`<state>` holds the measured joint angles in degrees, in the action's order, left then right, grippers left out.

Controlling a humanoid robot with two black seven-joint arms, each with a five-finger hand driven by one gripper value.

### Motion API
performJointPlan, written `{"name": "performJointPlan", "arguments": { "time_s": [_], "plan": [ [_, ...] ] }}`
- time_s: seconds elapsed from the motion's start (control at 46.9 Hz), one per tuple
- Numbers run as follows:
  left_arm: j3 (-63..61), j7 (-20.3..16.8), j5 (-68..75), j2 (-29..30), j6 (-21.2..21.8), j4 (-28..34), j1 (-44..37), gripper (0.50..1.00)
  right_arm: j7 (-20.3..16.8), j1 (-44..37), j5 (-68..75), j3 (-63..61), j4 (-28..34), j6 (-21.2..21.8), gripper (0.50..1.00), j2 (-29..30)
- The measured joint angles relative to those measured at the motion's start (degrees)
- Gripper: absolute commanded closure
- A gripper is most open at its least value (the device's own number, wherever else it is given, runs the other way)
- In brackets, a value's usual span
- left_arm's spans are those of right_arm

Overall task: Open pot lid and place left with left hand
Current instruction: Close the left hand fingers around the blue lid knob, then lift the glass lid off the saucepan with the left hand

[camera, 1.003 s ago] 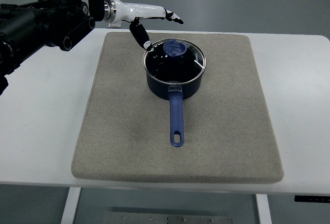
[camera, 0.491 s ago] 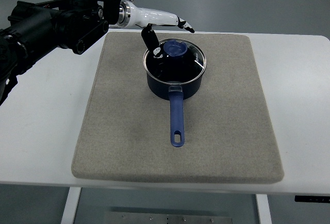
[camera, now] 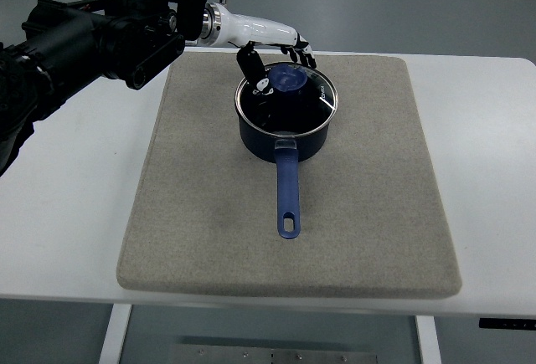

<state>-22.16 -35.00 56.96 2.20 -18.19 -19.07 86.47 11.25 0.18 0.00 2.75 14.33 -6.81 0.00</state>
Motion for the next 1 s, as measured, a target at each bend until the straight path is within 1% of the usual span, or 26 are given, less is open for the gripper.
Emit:
{"name": "performJointPlan", "arguments": {
  "time_s": [0.064, 0.128, 0.149, 0.683, 0.704, 0.768, 0.811, 0.875, 0.939, 1.003],
  "plan": [
    [0.0, 0.0, 0.0, 0.0, 0.0, 0.0, 0.3, 0.679, 0.0, 0.0, 0.0, 0.0, 0.0, 0.0, 0.583, 0.0],
    [0.0, 0.0, 0.0, 0.0, 0.0, 0.0, 0.6, 0.714, 0.0, 0.0, 0.1, 0.0, 0.0, -0.1, 0.583, 0.0],
    [0.0, 0.0, 0.0, 0.0, 0.0, 0.0, 0.6, 0.716, 0.0, 0.0, 0.1, 0.0, 0.0, -0.1, 0.583, 0.0],
    [-1.4, 0.0, 0.0, 0.1, 0.0, -0.3, 0.9, 0.722, 0.0, 0.0, 0.3, -0.1, -0.1, -0.1, 0.583, 0.0],
    [-1.4, 0.0, 0.0, 0.1, 0.0, -0.3, 0.9, 0.733, 0.0, 0.0, 0.3, -0.1, -0.1, -0.1, 0.583, 0.0],
    [-1.4, 0.0, 0.0, 0.1, 0.0, -0.3, 0.9, 0.793, 0.0, 0.0, 0.3, -0.1, -0.1, -0.1, 0.583, 0.0],
    [-1.5, 0.0, 0.0, 0.1, 0.0, -0.3, 0.9, 0.816, 0.0, 0.0, 0.3, -0.1, -0.1, -0.1, 0.583, 0.0],
    [-1.5, 0.0, 0.1, 0.1, 0.0, -0.3, 1.0, 0.874, 0.0, 0.0, 0.3, -0.1, -0.1, -0.1, 0.583, 0.0],
    [-1.5, 0.0, 0.2, 0.1, -0.1, -0.3, 1.2, 0.919, 0.0, 0.0, 0.3, -0.1, -0.1, -0.1, 0.583, 0.0],
    [-1.5, 0.0, 0.2, 0.1, -0.2, -0.3, 1.4, 0.990, 0.0, 0.0, 0.3, -0.1, -0.1, -0.1, 0.583, 0.0]
  ]
}}
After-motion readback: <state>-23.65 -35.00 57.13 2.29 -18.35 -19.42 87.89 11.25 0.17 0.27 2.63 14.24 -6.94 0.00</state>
